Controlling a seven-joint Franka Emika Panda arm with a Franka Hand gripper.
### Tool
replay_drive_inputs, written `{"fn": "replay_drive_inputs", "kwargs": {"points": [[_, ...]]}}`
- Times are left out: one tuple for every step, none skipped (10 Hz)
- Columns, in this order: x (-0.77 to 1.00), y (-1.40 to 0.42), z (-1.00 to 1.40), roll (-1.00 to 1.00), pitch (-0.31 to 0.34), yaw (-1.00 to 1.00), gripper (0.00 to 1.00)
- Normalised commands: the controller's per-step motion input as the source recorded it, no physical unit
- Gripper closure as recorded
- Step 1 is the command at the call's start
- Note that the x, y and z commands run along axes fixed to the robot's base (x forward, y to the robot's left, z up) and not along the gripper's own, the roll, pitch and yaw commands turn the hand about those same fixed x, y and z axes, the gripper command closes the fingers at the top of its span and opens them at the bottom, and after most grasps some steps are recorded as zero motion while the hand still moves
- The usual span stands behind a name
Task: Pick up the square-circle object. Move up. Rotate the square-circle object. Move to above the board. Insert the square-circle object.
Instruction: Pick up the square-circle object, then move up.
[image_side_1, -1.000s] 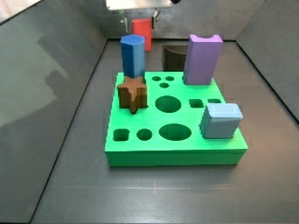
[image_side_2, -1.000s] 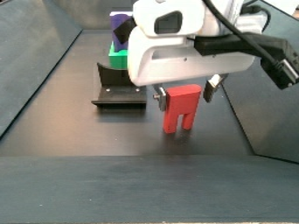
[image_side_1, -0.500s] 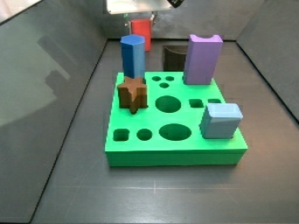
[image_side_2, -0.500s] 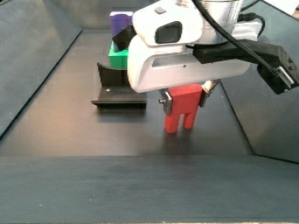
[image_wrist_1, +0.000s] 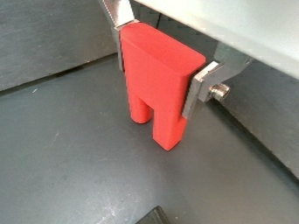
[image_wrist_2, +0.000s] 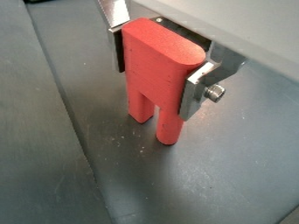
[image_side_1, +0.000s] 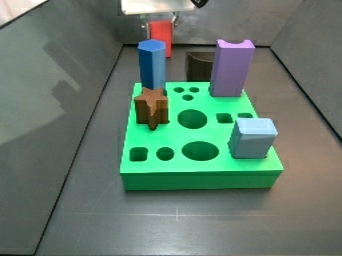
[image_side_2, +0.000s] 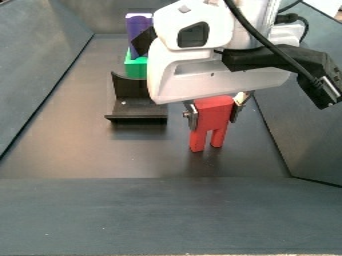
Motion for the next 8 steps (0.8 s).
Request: {"fn": "replay_drive_inputs", "kwargs": {"points": [[0.0, 0.0, 0.0, 0.0, 0.0, 0.0, 1.0], [0.0, 0.0, 0.0, 0.0, 0.0, 0.0, 1.0], [0.0, 0.0, 0.0, 0.0, 0.0, 0.0, 1.0], [0.0, 0.0, 0.0, 0.0, 0.0, 0.0, 1.0], [0.0, 0.0, 0.0, 0.0, 0.0, 0.0, 1.0], [0.0, 0.0, 0.83, 0.0, 0.0, 0.0, 1.0], [-0.03, -0.07, 0.8, -0.02, 0.018, -0.01, 1.0], [-0.05, -0.06, 0.7, -0.01, 0.023, -0.01, 1.0]]}}
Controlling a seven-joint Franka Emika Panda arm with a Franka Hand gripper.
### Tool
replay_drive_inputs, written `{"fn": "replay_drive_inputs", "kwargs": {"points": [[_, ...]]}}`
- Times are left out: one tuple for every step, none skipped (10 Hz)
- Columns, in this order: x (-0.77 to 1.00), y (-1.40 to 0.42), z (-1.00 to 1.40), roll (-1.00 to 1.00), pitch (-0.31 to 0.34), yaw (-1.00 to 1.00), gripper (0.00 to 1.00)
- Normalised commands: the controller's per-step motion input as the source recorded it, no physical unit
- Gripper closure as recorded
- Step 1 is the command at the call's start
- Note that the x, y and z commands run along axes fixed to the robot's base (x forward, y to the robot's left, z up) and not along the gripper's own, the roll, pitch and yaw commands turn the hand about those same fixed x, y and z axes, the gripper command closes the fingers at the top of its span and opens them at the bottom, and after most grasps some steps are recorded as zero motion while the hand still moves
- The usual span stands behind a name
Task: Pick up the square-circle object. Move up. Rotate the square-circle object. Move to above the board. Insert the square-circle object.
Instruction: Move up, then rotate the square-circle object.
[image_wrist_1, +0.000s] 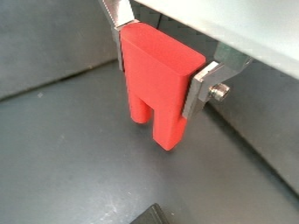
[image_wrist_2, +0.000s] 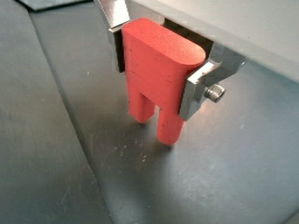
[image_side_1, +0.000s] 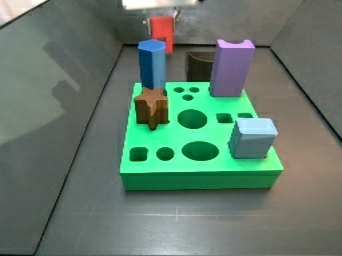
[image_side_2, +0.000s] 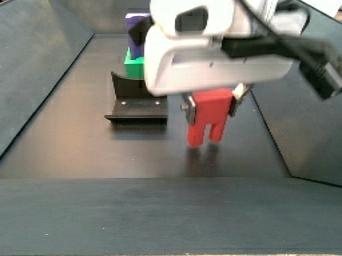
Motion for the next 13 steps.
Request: {"fn": "replay_drive_inputs", "kwargs": {"points": [[-0.04, -0.03, 0.56, 0.01, 0.025, 0.0, 1.0], [-0.03, -0.02, 0.4, 0.02, 0.035, 0.0, 1.0], [-0.02, -0.01, 0.18, 0.03, 0.049, 0.0, 1.0], [-0.16, -1.0, 0.93, 0.0, 0.0, 0.0, 1.0], [-0.15, -1.0, 0.92, 0.01, -0.002, 0.01, 1.0], [-0.17, -1.0, 0.96, 0.03, -0.011, 0.02, 1.0], [-0.15, -1.0, 0.99, 0.05, 0.0, 0.03, 1.0], [-0.13, -0.97, 1.0, 0.06, 0.025, 0.03, 1.0], [-0.12, -0.95, 1.0, 0.07, 0.042, 0.03, 1.0], [-0.1, -0.88, 1.0, 0.08, 0.061, 0.04, 1.0], [-0.07, -0.69, 0.85, 0.08, 0.057, 0.04, 1.0], [-0.05, -0.48, 0.67, 0.08, 0.055, 0.03, 1.0], [-0.03, -0.27, 0.49, 0.08, 0.05, 0.04, 1.0]]}}
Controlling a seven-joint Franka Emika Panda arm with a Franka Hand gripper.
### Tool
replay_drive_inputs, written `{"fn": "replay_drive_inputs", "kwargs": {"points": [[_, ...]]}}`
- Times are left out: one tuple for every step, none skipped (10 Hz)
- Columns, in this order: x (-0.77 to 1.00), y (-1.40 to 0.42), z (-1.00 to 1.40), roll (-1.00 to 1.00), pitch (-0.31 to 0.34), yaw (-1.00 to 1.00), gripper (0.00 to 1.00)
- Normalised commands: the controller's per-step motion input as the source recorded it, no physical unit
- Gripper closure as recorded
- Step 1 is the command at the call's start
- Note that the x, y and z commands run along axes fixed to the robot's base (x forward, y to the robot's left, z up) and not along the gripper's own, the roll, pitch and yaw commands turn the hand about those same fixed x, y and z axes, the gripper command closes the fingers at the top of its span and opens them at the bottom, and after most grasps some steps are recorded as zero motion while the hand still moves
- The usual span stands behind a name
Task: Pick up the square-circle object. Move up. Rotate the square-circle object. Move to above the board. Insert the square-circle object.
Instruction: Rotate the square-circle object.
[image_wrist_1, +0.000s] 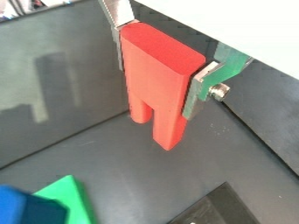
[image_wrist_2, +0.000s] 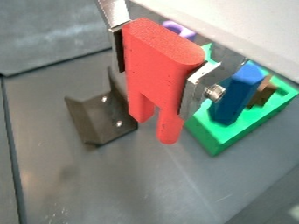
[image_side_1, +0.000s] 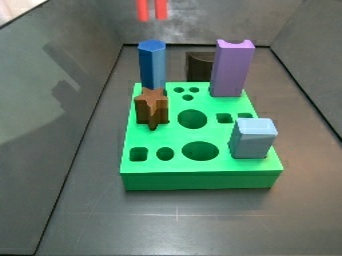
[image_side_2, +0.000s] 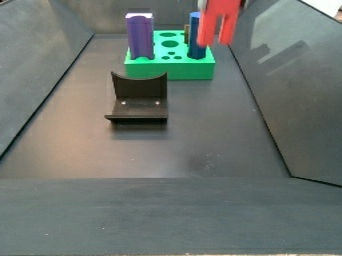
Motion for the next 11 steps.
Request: {"fn": "replay_drive_inputs", "kwargs": {"points": [[-0.02, -0.09, 0.3, 0.06, 0.057, 0.03, 1.0], [0.0, 0.0, 0.0, 0.03, 0.05, -1.0, 1.0], [0.03, 0.02, -0.08, 0.03, 0.049, -1.0, 1.0], [0.03, 0.03, -0.05, 0.03, 0.047, -1.0, 1.0], [0.04, 0.02, -0.03, 0.03, 0.048, -1.0, 1.0], [0.04, 0.02, -0.02, 0.03, 0.051, -1.0, 1.0], [0.04, 0.02, -0.01, 0.03, 0.055, -1.0, 1.0], [0.04, 0.02, -0.01, 0.04, 0.059, -1.0, 1.0], [0.04, 0.01, 0.0, 0.04, 0.067, -1.0, 1.0], [0.04, 0.01, 0.0, 0.04, 0.075, -1.0, 1.0], [0.04, 0.01, 0.01, 0.05, 0.085, -1.0, 1.0]]}}
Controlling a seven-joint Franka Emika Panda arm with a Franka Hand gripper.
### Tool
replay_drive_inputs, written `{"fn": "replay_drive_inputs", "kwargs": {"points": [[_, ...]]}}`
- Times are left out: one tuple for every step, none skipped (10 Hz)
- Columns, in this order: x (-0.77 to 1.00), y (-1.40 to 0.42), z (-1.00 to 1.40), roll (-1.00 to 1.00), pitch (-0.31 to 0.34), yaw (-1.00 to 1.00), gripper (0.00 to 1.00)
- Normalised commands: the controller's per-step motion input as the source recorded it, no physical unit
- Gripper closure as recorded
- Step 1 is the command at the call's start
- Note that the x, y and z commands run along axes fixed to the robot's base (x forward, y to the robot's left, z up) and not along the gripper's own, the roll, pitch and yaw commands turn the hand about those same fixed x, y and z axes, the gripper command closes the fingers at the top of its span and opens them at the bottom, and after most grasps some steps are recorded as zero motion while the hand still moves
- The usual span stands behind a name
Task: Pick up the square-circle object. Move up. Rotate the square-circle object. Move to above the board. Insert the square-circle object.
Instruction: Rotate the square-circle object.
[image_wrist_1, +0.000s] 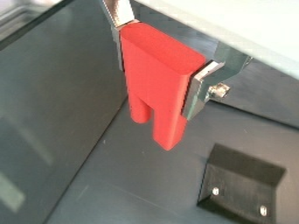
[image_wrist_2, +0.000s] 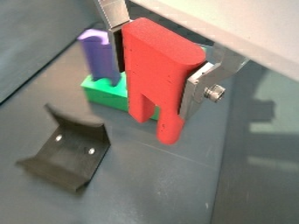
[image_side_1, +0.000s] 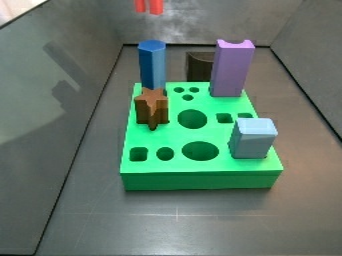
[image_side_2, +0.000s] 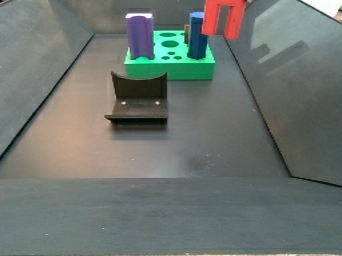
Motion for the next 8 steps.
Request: {"fn": "replay_drive_inputs", "kwargs": {"points": [[0.04, 0.01, 0.01, 0.05, 0.099, -1.0, 1.0], [0.04, 0.01, 0.01, 0.05, 0.128, -1.0, 1.0], [0.05, 0.01, 0.01, 0.05, 0.126, -0.77, 1.0], [0.05, 0.0, 0.01, 0.03, 0.12, -0.59, 1.0], [0.05, 0.01, 0.01, 0.01, 0.105, -0.25, 1.0], [0.07, -0.01, 0.0, 0.0, 0.015, -1.0, 1.0], [0.06, -0.01, 0.0, 0.0, 0.015, -1.0, 1.0], [0.06, 0.01, 0.0, 0.0, 0.016, -1.0, 1.0]]}}
